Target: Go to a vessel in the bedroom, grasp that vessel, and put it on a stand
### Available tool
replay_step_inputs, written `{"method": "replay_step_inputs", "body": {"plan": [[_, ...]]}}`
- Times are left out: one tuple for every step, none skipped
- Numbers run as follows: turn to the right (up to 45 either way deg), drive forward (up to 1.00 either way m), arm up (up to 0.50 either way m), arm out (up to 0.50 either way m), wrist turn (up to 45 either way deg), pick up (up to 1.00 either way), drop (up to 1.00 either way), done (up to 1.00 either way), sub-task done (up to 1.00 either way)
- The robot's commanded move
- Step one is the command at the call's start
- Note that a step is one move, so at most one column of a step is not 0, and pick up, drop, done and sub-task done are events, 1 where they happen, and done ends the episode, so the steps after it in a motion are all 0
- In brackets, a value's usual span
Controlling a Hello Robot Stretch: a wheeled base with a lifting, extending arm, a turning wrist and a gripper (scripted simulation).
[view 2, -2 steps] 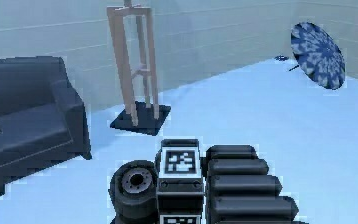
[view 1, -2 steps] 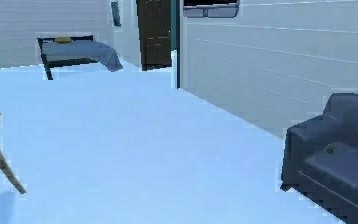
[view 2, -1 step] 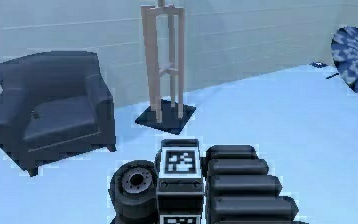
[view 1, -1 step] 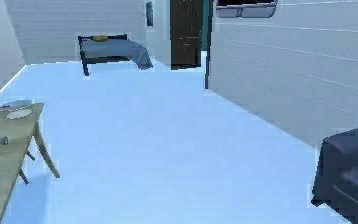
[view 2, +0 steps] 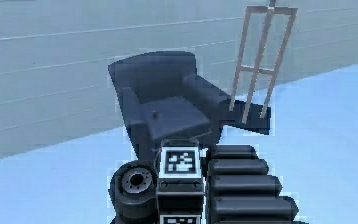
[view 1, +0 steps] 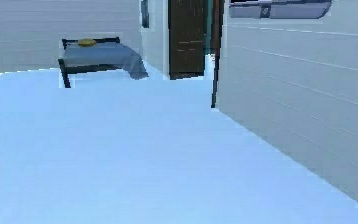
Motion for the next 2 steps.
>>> {"method": "replay_step_inputs", "body": {"plan": [[0.0, 1.0, 0.0, 0.0, 0.0, 0.0, 0.0, 0.0, 0.0], [0.0, 1.0, 0.0, 0.0, 0.0, 0.0, 0.0, 0.0, 0.0]]}}
